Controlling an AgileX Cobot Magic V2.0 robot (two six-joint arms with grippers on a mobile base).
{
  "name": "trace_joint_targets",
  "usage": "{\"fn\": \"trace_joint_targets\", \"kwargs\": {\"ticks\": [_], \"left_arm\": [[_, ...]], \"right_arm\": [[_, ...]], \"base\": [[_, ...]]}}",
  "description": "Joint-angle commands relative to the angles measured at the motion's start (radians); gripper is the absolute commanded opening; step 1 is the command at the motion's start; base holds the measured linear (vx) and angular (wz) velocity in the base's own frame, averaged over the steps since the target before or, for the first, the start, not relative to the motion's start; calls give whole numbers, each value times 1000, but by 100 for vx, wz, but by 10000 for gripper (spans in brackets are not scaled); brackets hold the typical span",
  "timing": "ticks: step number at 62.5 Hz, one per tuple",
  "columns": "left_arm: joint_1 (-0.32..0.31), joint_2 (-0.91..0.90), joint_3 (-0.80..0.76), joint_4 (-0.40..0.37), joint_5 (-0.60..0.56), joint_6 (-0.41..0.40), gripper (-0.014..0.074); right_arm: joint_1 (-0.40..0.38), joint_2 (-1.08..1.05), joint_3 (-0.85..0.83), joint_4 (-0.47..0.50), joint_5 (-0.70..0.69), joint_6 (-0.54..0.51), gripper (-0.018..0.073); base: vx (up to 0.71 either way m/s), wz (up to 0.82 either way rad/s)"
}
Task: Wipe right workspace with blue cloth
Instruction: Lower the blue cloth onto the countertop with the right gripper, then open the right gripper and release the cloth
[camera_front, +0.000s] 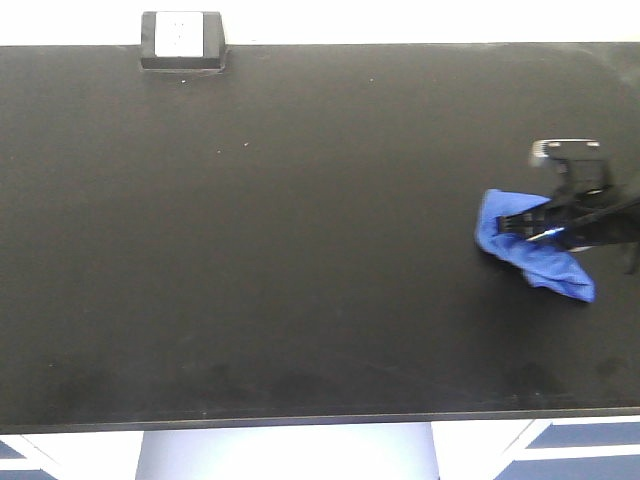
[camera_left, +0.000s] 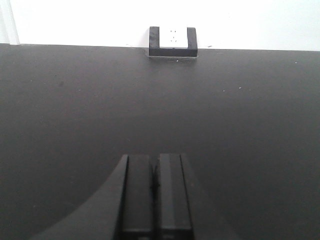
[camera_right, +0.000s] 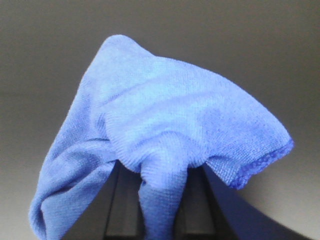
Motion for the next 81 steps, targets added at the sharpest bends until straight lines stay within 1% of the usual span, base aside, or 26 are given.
{"fn": "trace_joint_targets", "kwargs": {"ticks": [1, 3, 8, 19, 25, 27, 31, 35, 46, 52, 55, 59, 67, 72, 76, 81], "left_arm": [[-6, -15, 30, 1, -80, -8, -6], [-6, -15, 30, 1, -80, -8, -6], [-6, -15, 30, 1, -80, -8, -6], [-6, -15, 30, 1, -80, -8, -6], [-6, -15, 30, 1, -80, -8, -6], [-6, -15, 30, 1, -80, -8, -6], [-6, -15, 30, 1, -80, -8, -6], [-6, -15, 30, 1, -80, -8, -6], [-6, -15, 30, 1, -80, -8, -6], [-6, -15, 30, 1, -80, -8, -6], [-6, -15, 30, 1, -80, -8, -6], [-6, -15, 30, 1, -80, -8, -6], [-6, -15, 30, 1, -80, -8, -6], [-6, -15, 30, 1, -80, -8, -6], [-6, -15, 30, 1, -80, -8, -6], [-6, -15, 30, 1, -80, -8, -6]], "right_arm": [[28, -42, -18, 11, 41, -1, -1], [45, -42, -18, 11, 55, -1, -1], [142, -42, -18, 11, 79, -3, -1], [398, -42, -18, 11, 57, -3, -1], [480, -42, -18, -5, 26, -4, -1], [485, -42, -18, -8, 18, -4, -1], [475, -42, -18, -15, 4, -4, -1], [430, -42, -18, -38, 0, -4, -1], [241, -42, -18, -183, 16, -3, 0], [151, -42, -18, -180, 43, -3, 4], [124, -42, -18, -177, 51, -3, 10], [103, -42, -18, -176, 56, -3, 27], [103, -42, -22, -162, 56, -3, 87], [109, -47, -22, -128, 52, -4, 157], [111, -60, -22, -121, 52, -4, 223], [111, -87, -22, -117, 52, -4, 333]], "base": [[0, 0], [0, 0], [0, 0], [0, 0], [0, 0], [0, 0], [0, 0], [0, 0], [0, 0], [0, 0], [0, 0], [0, 0], [0, 0], [0, 0], [0, 0], [0, 0]]}}
